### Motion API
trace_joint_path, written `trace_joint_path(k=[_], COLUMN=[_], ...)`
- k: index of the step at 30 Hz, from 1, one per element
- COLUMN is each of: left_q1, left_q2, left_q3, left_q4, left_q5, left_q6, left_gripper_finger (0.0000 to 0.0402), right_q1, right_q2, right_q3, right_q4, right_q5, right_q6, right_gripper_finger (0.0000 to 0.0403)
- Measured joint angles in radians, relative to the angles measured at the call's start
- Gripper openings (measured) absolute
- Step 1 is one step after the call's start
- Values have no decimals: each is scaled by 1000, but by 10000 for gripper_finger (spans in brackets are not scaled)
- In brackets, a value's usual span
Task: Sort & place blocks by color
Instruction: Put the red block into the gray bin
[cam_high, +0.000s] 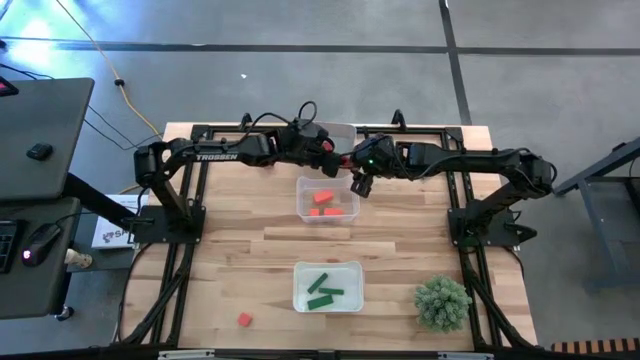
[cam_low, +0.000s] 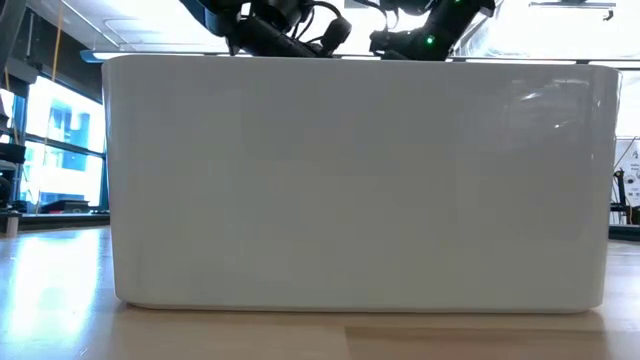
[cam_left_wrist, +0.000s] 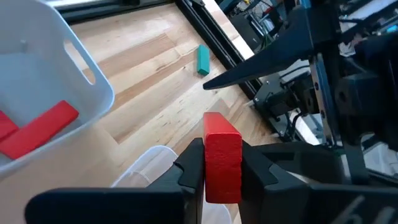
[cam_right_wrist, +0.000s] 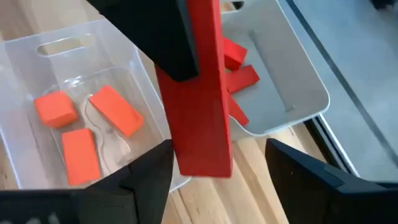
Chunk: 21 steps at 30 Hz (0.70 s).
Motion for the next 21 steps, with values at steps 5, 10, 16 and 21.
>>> trace_joint_path(k=[5,10,16,21], left_q1=[30,94,179,244], left_q2=[0,0,0,0], left_q3=[0,0,0,0], left_q4=[-15,-42,-82,-137], left_q5=[8,14,18,18], left_q6=[85,201,365,508], left_gripper_finger=[38,38,39,40], right_q1=[-2,-2,-2,-2], right_q2=[-1,-1,-1,-1], right_q3=[0,0,0,0], right_q4=[-7,-7,1,21], right_q5=[18,19,18,19], right_q6=[69,163,250,330], right_gripper_finger=[249,251,252,252])
